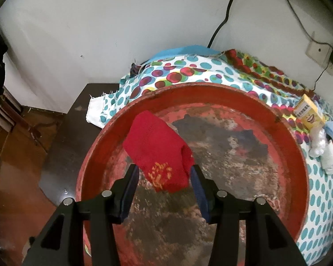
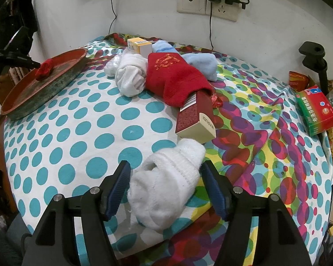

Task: Organize objects
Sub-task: 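Carry the red sock with the left gripper onto the red tray and release, then lift the held white sock with the right gripper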

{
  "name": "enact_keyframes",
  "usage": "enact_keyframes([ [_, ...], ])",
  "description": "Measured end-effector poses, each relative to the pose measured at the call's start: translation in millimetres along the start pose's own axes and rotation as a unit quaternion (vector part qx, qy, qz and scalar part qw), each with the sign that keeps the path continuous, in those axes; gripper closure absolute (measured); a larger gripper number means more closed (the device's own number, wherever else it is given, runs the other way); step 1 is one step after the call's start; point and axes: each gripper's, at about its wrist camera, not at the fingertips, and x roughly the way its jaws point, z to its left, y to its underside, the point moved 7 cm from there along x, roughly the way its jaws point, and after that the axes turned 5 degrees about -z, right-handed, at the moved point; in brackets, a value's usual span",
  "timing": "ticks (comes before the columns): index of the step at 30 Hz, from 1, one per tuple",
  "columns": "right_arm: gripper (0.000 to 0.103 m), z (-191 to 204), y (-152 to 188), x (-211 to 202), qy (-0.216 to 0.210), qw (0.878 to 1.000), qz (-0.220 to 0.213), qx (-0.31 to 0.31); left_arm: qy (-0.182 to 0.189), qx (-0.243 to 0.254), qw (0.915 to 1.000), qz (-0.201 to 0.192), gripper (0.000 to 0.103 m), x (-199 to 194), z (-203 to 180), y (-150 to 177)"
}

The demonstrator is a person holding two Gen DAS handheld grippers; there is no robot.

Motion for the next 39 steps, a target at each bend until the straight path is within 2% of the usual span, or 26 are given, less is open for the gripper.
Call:
enact_keyframes([
  [3,0.038,-1,1,0,0.000,1.000,0.000,0.001,0.000,-0.015,0.9998,-0.009,0.054,-12,1,3],
  [8,0.037,-2,1,0,0.003,1.000,0.001,0.001,-0.036,-0.059,0.9975,-0.009,0.054,-30,10,12],
  [10,0.037,-4,1,0,0.004,1.000,0.002,0.000,-0.032,-0.082,0.9961,-0.011,0.054,-36,12,17],
  [13,0.036,-3,1,0,0.004,1.000,0.002,0.000,-0.047,-0.099,0.9939,-0.011,0.054,-45,11,25],
  [18,0.037,-3,1,0,0.015,1.000,0.009,0.007,-0.034,-0.119,0.9921,-0.020,0.054,-57,7,26],
  [20,0.042,0,0,-1,0.018,1.000,0.015,0.012,-0.043,-0.122,0.9914,-0.023,0.054,-62,7,26],
  [21,0.051,0,0,-2,0.021,1.000,0.018,0.011,-0.045,-0.122,0.9912,-0.026,0.054,-65,7,26],
  [24,0.064,5,-2,-2,0.028,0.999,0.029,0.018,-0.045,-0.116,0.9919,-0.025,0.054,-67,4,25],
  [28,0.064,6,-4,0,0.044,0.997,0.052,0.031,-0.039,-0.107,0.9932,-0.025,0.054,-68,-1,26],
  [32,0.054,8,-2,-3,0.058,0.995,0.076,0.039,-0.031,-0.103,0.9939,-0.022,0.054,-67,-2,30],
  [36,0.051,14,2,-8,0.057,0.994,0.085,0.046,-0.030,-0.094,0.9951,-0.007,0.054,-66,-2,32],
  [37,0.051,15,1,-9,0.059,0.994,0.084,0.048,-0.030,-0.093,0.9952,-0.009,0.054,-68,-2,32],
  [39,0.065,16,-2,-8,0.071,0.993,0.081,0.043,-0.027,-0.089,0.9956,-0.010,0.054,-72,-2,32],
])
